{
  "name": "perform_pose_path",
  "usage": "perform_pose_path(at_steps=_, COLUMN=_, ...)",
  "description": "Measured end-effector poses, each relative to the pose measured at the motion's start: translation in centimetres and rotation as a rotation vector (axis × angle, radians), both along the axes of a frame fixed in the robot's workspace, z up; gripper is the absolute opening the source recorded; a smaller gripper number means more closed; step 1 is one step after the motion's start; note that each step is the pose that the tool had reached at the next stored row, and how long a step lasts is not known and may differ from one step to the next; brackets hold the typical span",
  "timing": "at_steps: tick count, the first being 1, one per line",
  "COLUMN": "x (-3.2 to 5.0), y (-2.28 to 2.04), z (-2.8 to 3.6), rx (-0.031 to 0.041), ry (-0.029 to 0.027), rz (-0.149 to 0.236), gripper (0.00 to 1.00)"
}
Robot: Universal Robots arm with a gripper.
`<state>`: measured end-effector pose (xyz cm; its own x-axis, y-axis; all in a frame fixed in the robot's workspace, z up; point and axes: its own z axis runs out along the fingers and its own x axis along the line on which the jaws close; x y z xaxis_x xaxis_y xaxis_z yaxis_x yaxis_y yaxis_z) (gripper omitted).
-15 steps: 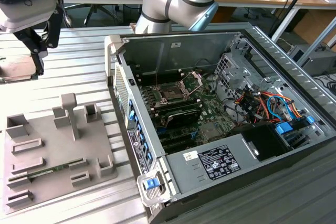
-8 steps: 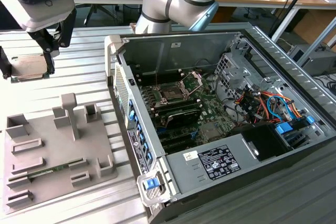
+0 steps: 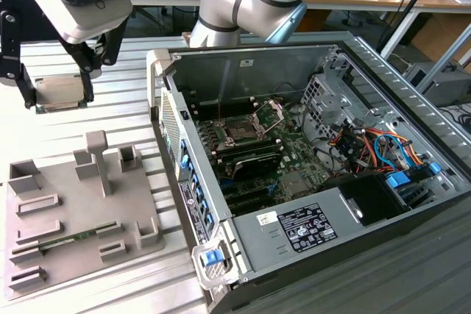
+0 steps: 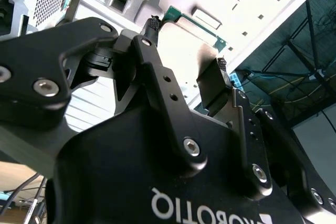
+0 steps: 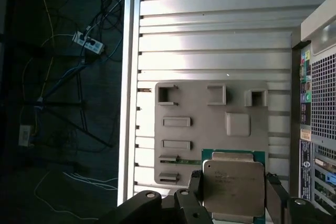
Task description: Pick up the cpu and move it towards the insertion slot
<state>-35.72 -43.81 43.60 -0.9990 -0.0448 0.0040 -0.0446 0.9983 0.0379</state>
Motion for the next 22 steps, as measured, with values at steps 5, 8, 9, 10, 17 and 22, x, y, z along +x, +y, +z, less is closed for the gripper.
perform_pose_path(at_steps=5, x=0.93, y=0.0, z=0.0, rx=0.0, ry=0.0009, rz=0.0, gripper=0.55)
perform_pose_path(at_steps=8, x=1.45, y=0.0, z=-0.01, rx=0.0, ry=0.0015, rz=0.0, gripper=0.55)
perform_pose_path(at_steps=9, x=1.84, y=0.0, z=0.0, rx=0.0, ry=0.002, rz=0.0, gripper=0.55)
perform_pose_path(at_steps=10, x=2.04, y=0.0, z=0.0, rx=-0.0001, ry=0.0023, rz=0.0, gripper=0.55)
perform_pose_path(at_steps=17, x=3.43, y=0.0, z=-0.01, rx=0.0, ry=0.0038, rz=0.0, gripper=0.55)
perform_pose_path(at_steps=22, x=4.62, y=0.0, z=-0.01, rx=-0.0001, ry=0.0051, rz=0.0, gripper=0.55)
